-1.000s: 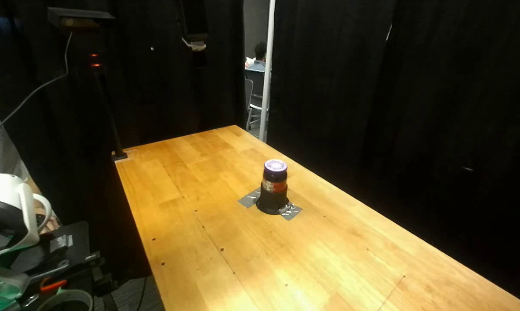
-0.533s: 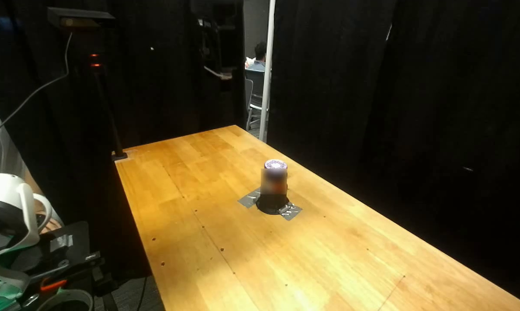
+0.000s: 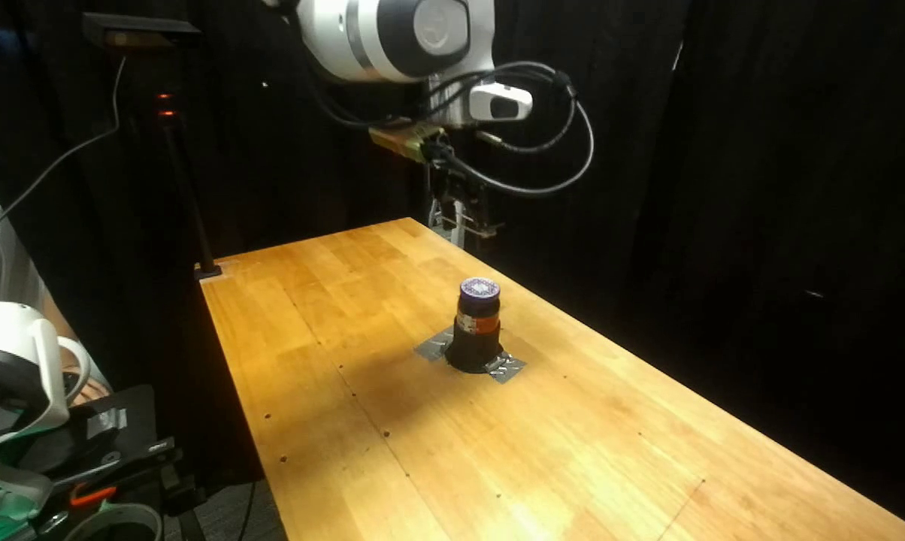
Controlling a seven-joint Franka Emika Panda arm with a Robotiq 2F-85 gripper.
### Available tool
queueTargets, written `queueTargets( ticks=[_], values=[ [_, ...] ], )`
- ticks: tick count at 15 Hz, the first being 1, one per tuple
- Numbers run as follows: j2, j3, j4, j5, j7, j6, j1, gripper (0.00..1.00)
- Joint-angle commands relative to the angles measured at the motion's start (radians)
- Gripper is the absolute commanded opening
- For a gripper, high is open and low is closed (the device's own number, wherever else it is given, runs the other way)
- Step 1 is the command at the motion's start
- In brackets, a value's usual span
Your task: Place the rubber band over the brown cup
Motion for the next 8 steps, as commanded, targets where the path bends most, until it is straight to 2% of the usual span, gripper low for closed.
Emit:
queueTargets(
  ticks=[1, 4, 8],
  values=[
    [0.192, -0.039, 0.163, 0.005, -0.024, 0.068, 0.042, 1.0],
    [0.288, -0.053, 0.232, 0.022, -0.042, 0.099, 0.055, 1.0],
    [0.356, -0.072, 0.293, 0.026, -0.054, 0.092, 0.058, 1.0]
  ],
)
